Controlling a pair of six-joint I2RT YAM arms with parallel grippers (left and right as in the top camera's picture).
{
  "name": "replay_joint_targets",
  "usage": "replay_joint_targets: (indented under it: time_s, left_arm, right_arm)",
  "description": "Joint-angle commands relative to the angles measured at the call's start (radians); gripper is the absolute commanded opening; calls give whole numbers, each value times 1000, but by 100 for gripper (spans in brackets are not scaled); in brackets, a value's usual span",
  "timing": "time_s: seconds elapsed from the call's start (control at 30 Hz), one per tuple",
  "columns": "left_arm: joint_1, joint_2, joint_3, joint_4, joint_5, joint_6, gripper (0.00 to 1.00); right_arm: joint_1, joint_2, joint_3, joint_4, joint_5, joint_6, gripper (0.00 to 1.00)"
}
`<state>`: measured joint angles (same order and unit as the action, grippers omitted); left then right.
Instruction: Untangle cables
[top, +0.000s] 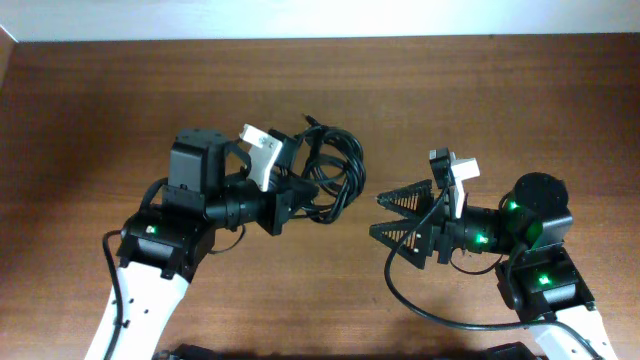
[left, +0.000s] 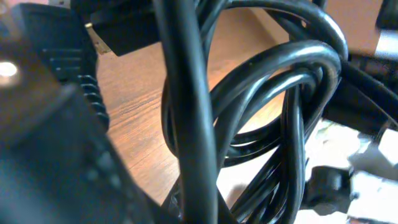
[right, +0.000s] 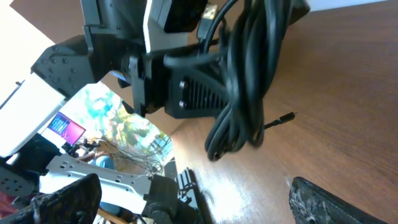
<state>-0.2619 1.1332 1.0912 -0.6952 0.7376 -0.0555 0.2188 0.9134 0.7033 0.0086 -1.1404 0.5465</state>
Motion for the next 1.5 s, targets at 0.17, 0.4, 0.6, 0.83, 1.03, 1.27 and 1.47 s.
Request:
replay_joint_targets:
  time_s: [0.17,0.4,0.6,0.83,1.03,1.27,1.47]
  left_arm:
    - [5,-21,11,-47,26,355,0]
    - [5,-21,11,-47,26,563,0]
    - [-4,-21,11,-35,26,611,0]
    - [-98,-20,11,-13,26,703,0]
    - [-109,-20,11,-2,28,707,0]
    - [-111,-20,11,14,101,707,0]
    - [-111,-20,11,26,181,707,0]
  right_arm:
    - [3,-4,10,9,67,-6,95]
    - [3,-4,10,42,75,-6,95]
    - [4,-4,10,42,71,-6,99]
    - [4,-4,10,86,14,-6,100]
    - [4,-3,10,86,14,-6,100]
    - [4,0,10,85,14,-6,92]
    - [4,33,10,77,14,-6,80]
